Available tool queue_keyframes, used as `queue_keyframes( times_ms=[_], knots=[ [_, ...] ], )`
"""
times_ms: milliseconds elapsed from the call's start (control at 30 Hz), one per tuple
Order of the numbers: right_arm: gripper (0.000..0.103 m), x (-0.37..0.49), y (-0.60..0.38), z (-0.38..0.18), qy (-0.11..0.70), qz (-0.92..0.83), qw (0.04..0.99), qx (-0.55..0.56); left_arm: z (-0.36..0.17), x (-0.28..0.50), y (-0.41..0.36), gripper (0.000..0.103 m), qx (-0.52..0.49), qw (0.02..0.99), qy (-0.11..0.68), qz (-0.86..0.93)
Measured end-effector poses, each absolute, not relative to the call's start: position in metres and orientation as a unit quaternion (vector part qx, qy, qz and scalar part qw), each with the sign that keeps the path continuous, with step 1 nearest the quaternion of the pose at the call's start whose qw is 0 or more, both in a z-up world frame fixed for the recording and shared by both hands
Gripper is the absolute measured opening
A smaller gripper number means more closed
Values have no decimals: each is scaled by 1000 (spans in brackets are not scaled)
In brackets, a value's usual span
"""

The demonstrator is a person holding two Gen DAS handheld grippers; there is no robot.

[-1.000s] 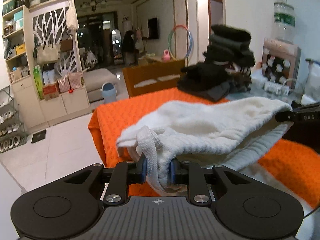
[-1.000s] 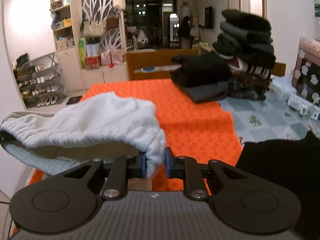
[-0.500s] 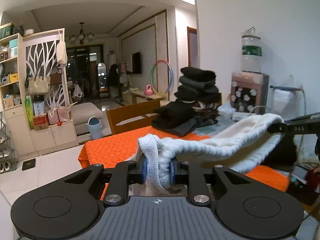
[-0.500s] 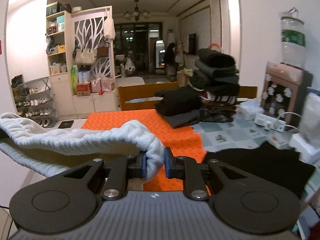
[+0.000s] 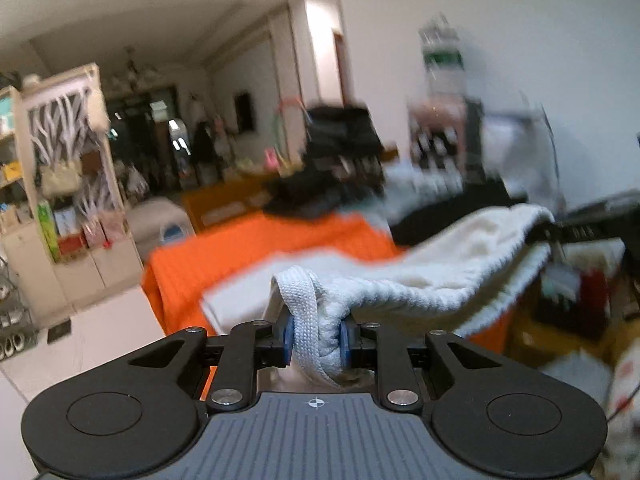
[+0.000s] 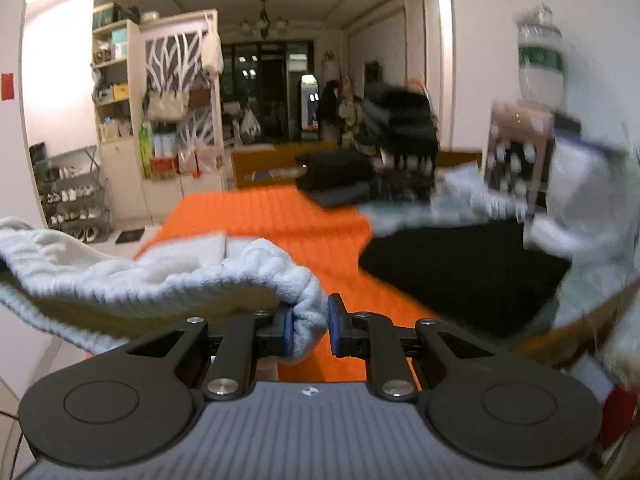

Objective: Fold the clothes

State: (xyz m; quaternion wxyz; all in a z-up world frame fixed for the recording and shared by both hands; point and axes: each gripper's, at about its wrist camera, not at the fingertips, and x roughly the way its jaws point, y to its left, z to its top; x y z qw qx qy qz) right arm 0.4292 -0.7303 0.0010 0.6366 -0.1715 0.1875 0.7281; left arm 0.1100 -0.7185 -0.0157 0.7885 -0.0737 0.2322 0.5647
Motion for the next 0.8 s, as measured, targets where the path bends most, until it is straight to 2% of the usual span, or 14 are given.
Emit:
queue_keyframes(
  times_ms=[100,200,267,300,333,400,500,700,800],
  knots=[
    [20,434,-738,-47,213,720,631,-195,-54,116,-726,27,-94,787,273,545],
    [22,436,-741,-91,236,715,621,-217,-86,113,-722,33,-122,791,302,518],
    [28,434,-740,-111,249,712,612,-239,-99,109,-720,37,-137,795,313,502],
    [35,434,-740,-119,256,708,607,-253,-104,106,-720,39,-144,796,317,494],
    [37,434,-740,-123,262,709,599,-263,-106,101,-720,41,-150,798,318,490],
    [39,432,-740,-126,274,714,580,-280,-108,93,-719,46,-161,801,318,480],
    [45,432,-732,-113,282,727,548,-304,-102,74,-717,62,-183,804,300,479],
    [49,440,-705,-74,298,755,453,-367,-91,33,-706,67,-233,810,265,469],
    [49,445,-688,-62,313,760,443,-358,-83,10,-693,68,-275,800,241,476]
  ],
)
